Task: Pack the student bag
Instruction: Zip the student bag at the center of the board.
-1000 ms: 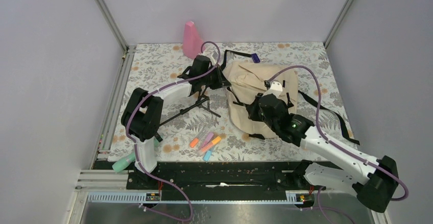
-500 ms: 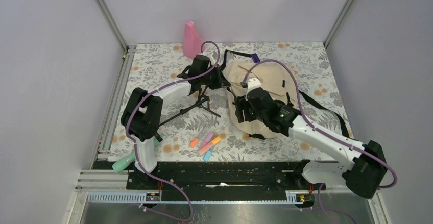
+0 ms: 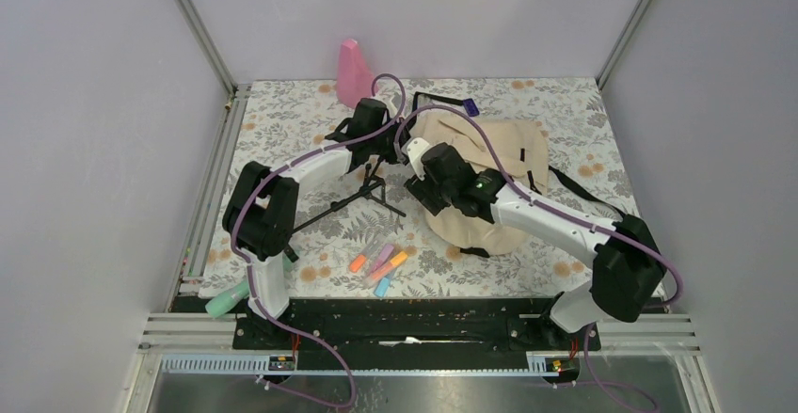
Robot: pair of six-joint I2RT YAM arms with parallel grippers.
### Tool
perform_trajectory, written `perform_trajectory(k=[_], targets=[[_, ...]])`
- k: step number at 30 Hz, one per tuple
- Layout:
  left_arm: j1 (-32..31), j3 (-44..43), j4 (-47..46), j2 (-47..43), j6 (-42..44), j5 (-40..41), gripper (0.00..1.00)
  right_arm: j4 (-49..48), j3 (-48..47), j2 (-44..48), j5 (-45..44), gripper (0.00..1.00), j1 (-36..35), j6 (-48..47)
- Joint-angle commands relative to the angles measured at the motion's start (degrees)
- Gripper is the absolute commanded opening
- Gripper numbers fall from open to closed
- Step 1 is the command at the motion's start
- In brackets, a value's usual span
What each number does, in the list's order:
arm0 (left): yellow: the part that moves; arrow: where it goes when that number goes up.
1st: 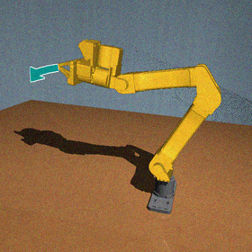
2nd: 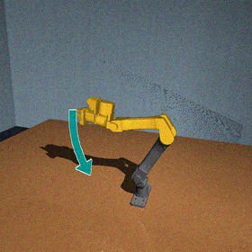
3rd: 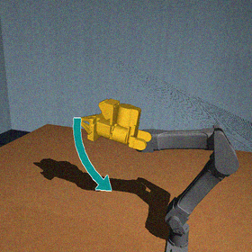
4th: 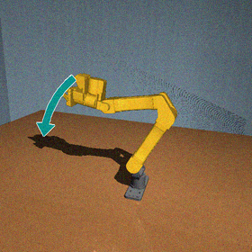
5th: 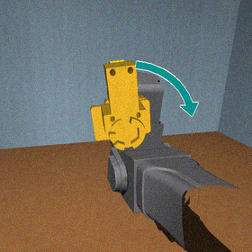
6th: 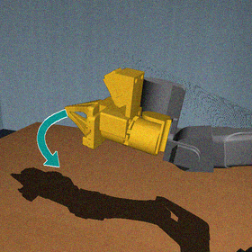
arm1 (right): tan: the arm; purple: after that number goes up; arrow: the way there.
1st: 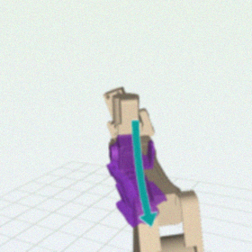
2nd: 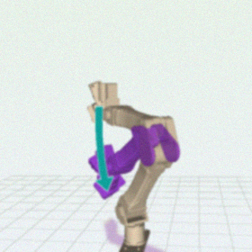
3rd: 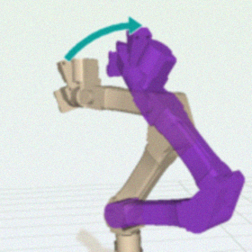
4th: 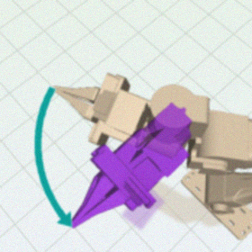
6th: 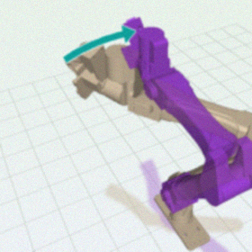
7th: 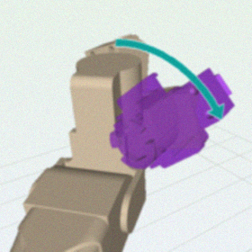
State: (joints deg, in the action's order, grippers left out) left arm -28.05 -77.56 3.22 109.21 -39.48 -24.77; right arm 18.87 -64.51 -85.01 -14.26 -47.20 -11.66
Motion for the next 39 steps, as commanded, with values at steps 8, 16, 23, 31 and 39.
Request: perform_trajectory(k=[8, 16, 23, 31, 39], targets=[[0.98, -5.92, -3.41, -2.34, 0.81, -2.71, 0.00, -3.49, 0.08, -3.79, -7.30, 0.63, -1.35, -5.36], [0.98, -6.47, -3.31, -2.05, 1.08, -2.44, 0.00, -7.89, 4.97, 1.97, -13.69, 0.48, -2.45, -3.66], [0.98, -7.30, -3.31, -1.30, 0.47, -2.79, 0.00, -10.26, 9.50, 7.32, -12.12, 0.38, -2.43, 3.35], [0.98, -6.74, -3.31, -1.78, 0.46, -2.79, 0.00, -13.31, 11.41, 7.53, -8.16, 0.26, -2.51, 7.23], [0.98, -6.12, -2.12, -1.99, 0.81, -2.62, 0.00, -14.95, 10.93, 8.74, -7.38, 0.19, -2.48, 9.66]])
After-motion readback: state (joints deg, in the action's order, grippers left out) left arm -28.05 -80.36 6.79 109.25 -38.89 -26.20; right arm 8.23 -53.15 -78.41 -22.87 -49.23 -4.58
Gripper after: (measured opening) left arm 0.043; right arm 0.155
